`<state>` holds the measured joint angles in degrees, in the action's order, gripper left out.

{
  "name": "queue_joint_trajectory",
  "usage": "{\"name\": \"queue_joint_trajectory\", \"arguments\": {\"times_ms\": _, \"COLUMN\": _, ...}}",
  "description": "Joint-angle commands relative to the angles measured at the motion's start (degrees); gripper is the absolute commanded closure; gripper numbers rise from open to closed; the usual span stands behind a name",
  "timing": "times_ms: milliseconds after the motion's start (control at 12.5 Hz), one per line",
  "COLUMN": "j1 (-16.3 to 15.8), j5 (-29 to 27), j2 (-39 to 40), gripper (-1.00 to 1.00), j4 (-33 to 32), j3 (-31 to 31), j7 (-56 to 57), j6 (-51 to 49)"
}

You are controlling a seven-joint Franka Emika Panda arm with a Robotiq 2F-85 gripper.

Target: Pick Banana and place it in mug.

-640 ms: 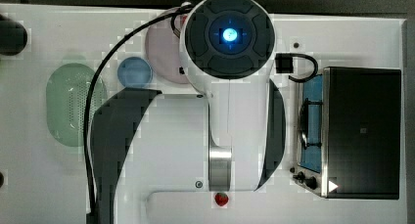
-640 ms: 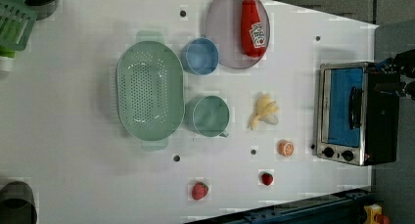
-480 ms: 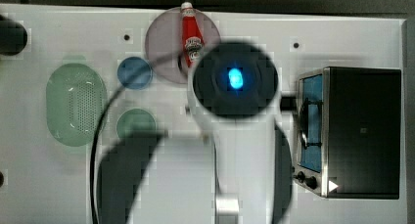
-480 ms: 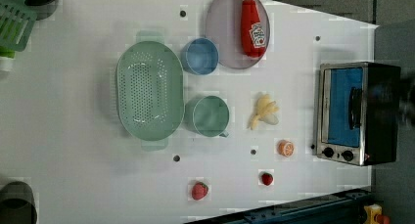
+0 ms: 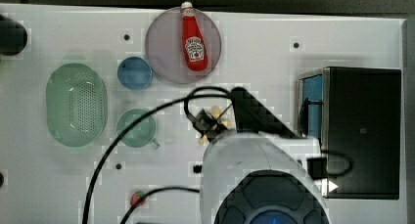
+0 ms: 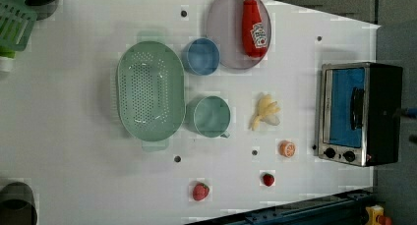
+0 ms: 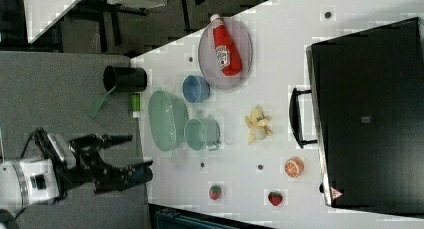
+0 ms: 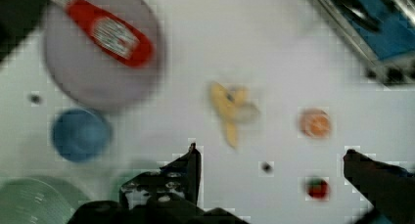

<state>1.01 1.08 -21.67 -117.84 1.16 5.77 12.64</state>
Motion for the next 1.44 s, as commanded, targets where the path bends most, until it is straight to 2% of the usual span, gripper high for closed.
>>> {"name": "queue_joint_trajectory", "arguments": {"times_ms": 80, "j1": 0.32, "j5": 0.05, "j2": 9.19, "gripper": -1.00, "j4": -9.87, "j3": 0.68, "j7": 15.02, "j6": 8.55}}
{"name": "queue_joint_trajectory", "arguments": {"times_ms": 560, "j1": 0.31, "j5": 0.06, "j2": 20.97, "gripper": -1.00, "j4": -20.65, "j3": 0.67, "j7": 51.32, "j6": 29.27}}
{"name": "queue_joint_trajectory", "arguments": {"times_ms": 800, "j1": 0.30, "j5": 0.06, "j2": 29.17, "gripper": -1.00, "j4": -22.08, "j3": 0.51, "j7": 65.72, "j6": 38.91}}
{"name": "queue_joint_trajectory", "arguments": {"times_ms": 1280, "j1": 0.31, "j5": 0.06, "j2": 41.30, "gripper": -1.00, "j4": -22.11, "j3": 0.11, "j7": 66.74, "j6": 56.22}}
{"name": "queue_joint_trajectory", "arguments": {"times_ms": 1360, "j1": 0.31, "j5": 0.06, "j2": 41.87, "gripper": -0.93, "j4": -22.13, "j3": 0.16, "j7": 66.72, "j6": 57.18}}
{"name": "queue_joint_trajectory", "arguments": {"times_ms": 1440, "j1": 0.33, "j5": 0.06, "j2": 42.25, "gripper": -0.71, "j4": -22.37, "j3": 0.19, "j7": 66.76, "j6": 57.23}}
